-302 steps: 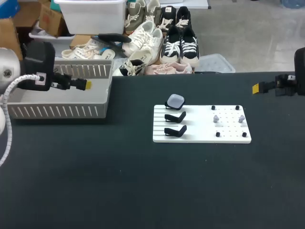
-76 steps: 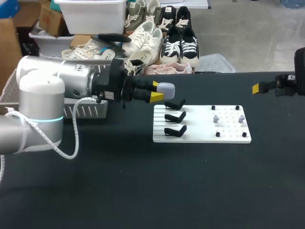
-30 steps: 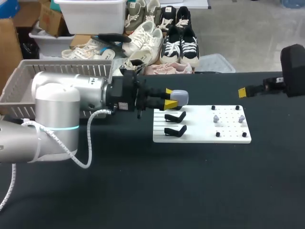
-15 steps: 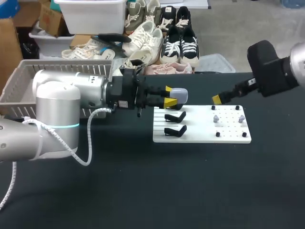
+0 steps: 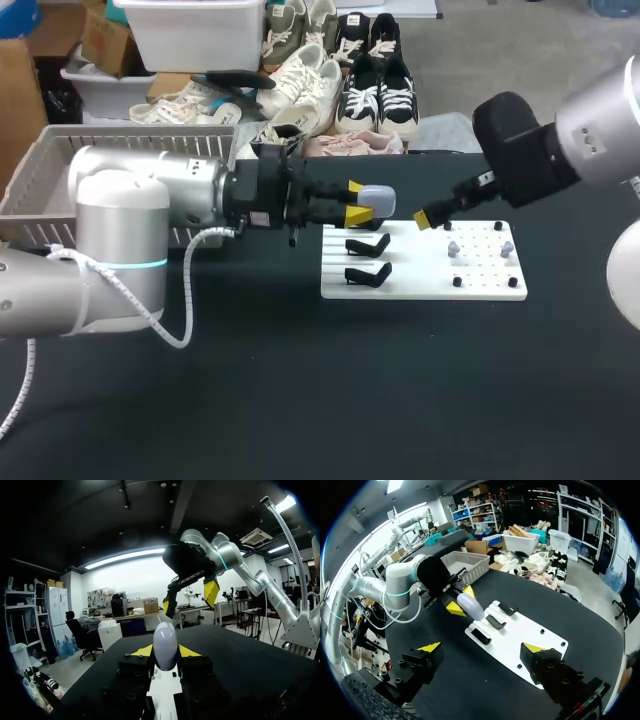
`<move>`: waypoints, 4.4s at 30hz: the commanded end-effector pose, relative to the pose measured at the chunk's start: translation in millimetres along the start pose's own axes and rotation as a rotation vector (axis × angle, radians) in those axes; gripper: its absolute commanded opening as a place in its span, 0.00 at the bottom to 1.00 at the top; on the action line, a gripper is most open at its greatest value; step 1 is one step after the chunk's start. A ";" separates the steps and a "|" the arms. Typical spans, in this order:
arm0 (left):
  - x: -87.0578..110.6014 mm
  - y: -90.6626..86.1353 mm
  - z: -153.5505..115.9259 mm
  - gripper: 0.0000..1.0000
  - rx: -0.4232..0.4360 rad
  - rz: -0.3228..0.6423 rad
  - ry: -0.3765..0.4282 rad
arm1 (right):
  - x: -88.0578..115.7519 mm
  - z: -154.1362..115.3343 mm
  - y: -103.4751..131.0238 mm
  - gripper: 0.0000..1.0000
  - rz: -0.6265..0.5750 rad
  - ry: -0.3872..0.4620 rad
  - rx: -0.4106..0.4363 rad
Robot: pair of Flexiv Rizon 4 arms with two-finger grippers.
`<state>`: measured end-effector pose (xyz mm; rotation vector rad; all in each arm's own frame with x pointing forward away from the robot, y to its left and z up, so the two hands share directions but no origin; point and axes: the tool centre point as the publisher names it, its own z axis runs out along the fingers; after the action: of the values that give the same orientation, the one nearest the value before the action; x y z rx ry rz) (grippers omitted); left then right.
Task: Pick up each earbud case from the left stands, insert the matching earbuds, close the lid, and place the case in the box.
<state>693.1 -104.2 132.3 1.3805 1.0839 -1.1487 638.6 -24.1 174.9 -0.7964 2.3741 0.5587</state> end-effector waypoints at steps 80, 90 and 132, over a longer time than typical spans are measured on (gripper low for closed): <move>1.3 -0.1 0.8 0.00 -0.003 0.002 -0.003 | -20.8 -19.2 -49.1 1.00 0.023 0.106 0.421; 1.3 -0.1 0.8 0.00 -0.003 0.002 -0.003 | 36.5 -7.1 -88.8 1.00 0.166 0.332 0.503; 1.3 -0.1 0.8 0.00 -0.003 0.002 -0.003 | 94.5 64.5 -166.1 0.44 0.210 0.503 0.515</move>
<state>693.4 -104.6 131.5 1.3789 1.0820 -1.1492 709.9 -151.1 36.7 -0.4953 2.9035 -0.2017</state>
